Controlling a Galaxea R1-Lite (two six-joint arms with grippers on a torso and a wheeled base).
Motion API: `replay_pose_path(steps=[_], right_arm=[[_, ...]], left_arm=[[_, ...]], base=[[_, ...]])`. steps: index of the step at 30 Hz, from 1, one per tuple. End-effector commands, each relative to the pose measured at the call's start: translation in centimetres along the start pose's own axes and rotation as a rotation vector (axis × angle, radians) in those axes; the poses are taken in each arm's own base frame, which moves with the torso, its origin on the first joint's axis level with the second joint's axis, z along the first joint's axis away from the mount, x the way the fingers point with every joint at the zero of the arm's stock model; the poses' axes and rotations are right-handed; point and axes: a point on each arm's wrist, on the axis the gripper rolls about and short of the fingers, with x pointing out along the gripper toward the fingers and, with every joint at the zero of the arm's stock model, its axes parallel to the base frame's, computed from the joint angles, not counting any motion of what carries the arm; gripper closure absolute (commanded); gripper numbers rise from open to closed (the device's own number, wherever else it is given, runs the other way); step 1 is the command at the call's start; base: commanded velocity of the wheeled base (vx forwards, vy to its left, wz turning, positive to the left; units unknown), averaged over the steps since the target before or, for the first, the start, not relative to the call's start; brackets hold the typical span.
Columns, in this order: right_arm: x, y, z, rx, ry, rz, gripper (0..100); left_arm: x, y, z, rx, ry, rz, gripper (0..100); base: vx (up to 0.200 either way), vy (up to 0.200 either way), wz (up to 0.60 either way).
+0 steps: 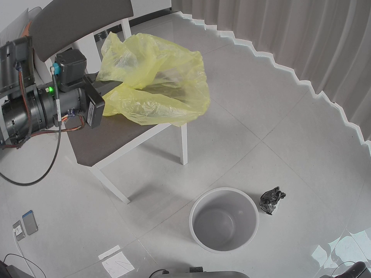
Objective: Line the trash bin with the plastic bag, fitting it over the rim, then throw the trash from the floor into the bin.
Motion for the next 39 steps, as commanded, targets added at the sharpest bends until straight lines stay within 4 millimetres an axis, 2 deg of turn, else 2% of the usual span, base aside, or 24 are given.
replay_pose_path(steps=[1,3,5,15,26,32,39], right_arm=[[5.7,-0.6,3.0,0.039,0.204,0.046,0],[6.3,-0.6,3.3,0.042,0.225,0.057,0],[8.3,-0.7,3.7,0.054,0.276,0.075,0],[13.4,-0.8,0.8,0.061,0.469,0.123,0],[14.5,-0.5,1.1,0.09,0.475,0.305,0],[17.4,-0.6,1.8,0.07,0.467,0.313,0],[19.8,-0.7,3.0,0.067,0.443,0.316,0]], left_arm=[[-2.7,-0.6,2.7,0.107,-0.089,-0.092,100],[-2.8,-0.8,2.6,0.119,-0.092,-0.111,100],[-2.8,-1.2,2.5,0.142,-0.106,-0.147,100],[-3.2,-2.3,4.2,0.159,-0.199,-0.219,100],[-4.9,-2.4,6.7,0.168,-0.279,-0.253,100],[-5.6,-3.0,7.0,0.168,-0.296,-0.291,100],[-5.6,-3.4,7.2,0.171,-0.307,-0.308,100]], base=[[0.0,0.0,0.0],[0.0,0.0,0.0],[0.0,0.0,0.0],[0.0,0.0,0.0],[0.0,0.0,0.0],[0.0,0.0,0.0],[0.0,0.0,0.0]])
